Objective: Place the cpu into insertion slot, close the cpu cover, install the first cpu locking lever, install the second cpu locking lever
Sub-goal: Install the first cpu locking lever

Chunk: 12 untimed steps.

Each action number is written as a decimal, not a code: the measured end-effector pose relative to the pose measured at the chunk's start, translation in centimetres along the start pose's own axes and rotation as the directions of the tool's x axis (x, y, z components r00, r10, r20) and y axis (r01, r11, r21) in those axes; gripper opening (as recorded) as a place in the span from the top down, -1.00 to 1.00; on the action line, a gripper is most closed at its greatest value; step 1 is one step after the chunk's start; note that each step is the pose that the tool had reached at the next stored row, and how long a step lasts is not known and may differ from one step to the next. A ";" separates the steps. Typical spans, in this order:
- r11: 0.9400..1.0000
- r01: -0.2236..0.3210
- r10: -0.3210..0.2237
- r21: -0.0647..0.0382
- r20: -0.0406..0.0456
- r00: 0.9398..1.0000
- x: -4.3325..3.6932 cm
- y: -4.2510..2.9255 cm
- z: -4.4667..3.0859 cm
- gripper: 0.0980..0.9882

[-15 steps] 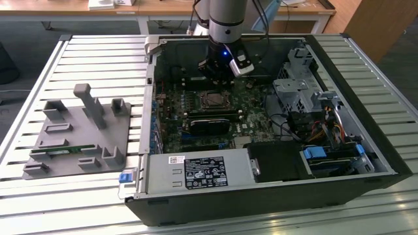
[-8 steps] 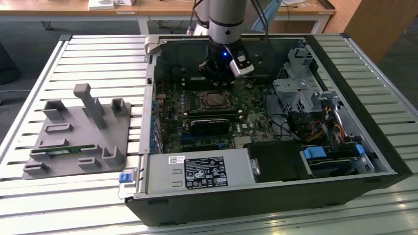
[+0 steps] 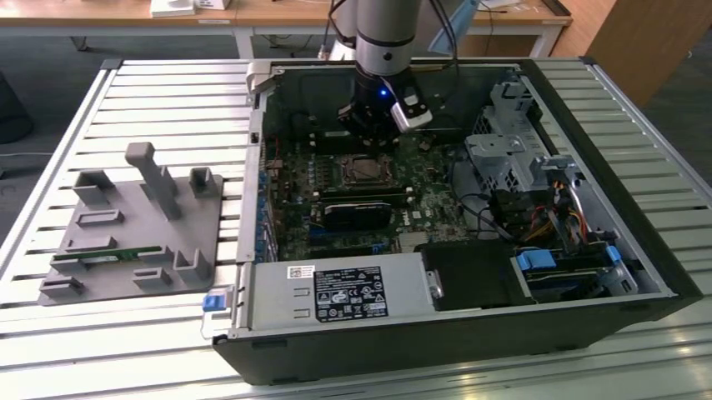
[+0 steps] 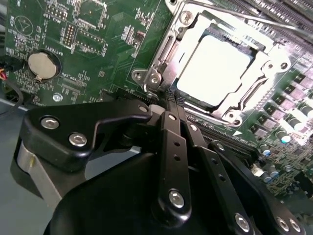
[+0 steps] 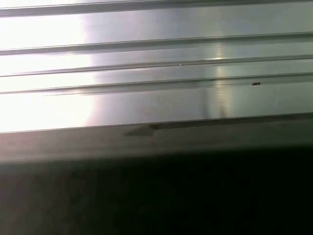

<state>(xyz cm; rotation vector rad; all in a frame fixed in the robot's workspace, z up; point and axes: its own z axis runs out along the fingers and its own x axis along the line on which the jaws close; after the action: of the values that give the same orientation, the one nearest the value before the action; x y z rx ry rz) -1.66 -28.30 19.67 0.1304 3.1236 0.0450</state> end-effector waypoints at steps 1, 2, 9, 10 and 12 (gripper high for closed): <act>1.000 0.000 0.000 -0.004 0.000 1.000 0.00 0.01 0.00 0.98; 1.000 0.000 0.000 -0.007 -0.001 1.000 0.00 0.01 0.00 0.98; 1.000 0.000 0.000 -0.008 -0.001 1.000 -0.01 0.05 -1.26 0.98; 1.000 0.000 0.000 -0.008 -0.001 1.000 -0.01 0.06 -1.50 0.98; 1.000 0.000 0.000 -0.008 -0.001 1.000 -0.02 0.06 -1.55 0.98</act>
<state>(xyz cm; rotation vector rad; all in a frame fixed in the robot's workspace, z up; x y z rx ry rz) -1.66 -28.29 21.22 0.1304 3.1238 0.0573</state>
